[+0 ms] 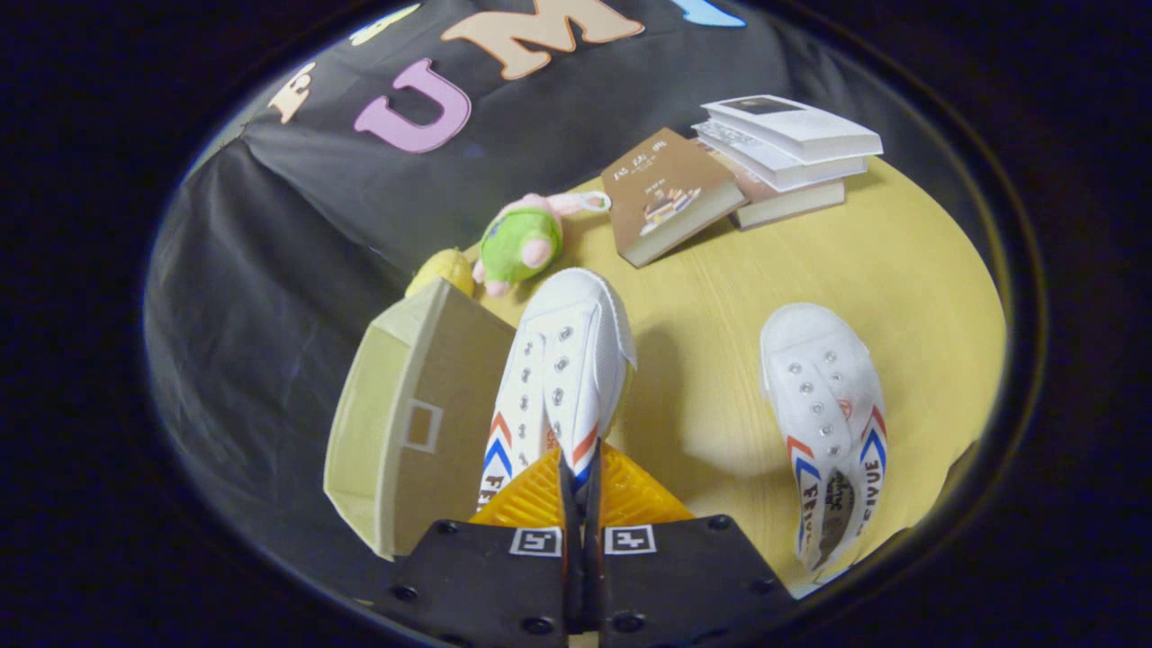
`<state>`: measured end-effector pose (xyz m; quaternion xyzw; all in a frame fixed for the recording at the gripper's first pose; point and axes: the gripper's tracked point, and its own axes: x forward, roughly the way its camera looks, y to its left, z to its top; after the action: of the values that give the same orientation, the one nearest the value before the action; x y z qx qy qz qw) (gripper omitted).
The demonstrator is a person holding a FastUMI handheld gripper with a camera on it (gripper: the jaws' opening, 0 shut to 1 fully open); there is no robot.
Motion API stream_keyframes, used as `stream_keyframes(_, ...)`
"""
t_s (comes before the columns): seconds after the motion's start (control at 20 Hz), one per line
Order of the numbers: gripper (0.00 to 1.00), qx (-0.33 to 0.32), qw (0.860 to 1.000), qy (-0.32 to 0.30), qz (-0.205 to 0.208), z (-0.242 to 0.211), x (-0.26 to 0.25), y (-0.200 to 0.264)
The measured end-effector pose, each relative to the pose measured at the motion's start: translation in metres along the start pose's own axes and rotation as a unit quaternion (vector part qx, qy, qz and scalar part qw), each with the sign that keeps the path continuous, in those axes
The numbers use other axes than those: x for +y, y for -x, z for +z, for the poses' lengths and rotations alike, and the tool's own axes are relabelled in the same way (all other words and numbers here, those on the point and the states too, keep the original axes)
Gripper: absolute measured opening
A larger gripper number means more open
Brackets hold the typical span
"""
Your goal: Open the storage box then place both shoes into the box .Put the left shoe in first, then the right shoe, with the right side of both shoes facing outward in a uniform manner.
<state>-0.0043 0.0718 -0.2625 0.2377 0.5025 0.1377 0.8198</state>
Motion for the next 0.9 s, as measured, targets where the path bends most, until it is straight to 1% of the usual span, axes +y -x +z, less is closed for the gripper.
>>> stream_keyframes(0.25, 0.04, -0.046, 0.999, -0.009, 0.026, 0.035, 0.037, 0.028)
stream_keyframes(0.3, 0.04, -0.049, 0.998, -0.011, 0.034, 0.036, 0.050, 0.044)
stream_keyframes(0.5, 0.04, -0.067, 0.996, -0.014, 0.059, 0.047, 0.086, 0.055)
stream_keyframes(0.7, 0.03, -0.054, 0.995, -0.006, 0.082, 0.041, 0.121, 0.046)
stream_keyframes(0.9, 0.03, -0.032, 0.995, 0.003, 0.095, 0.022, 0.153, 0.026)
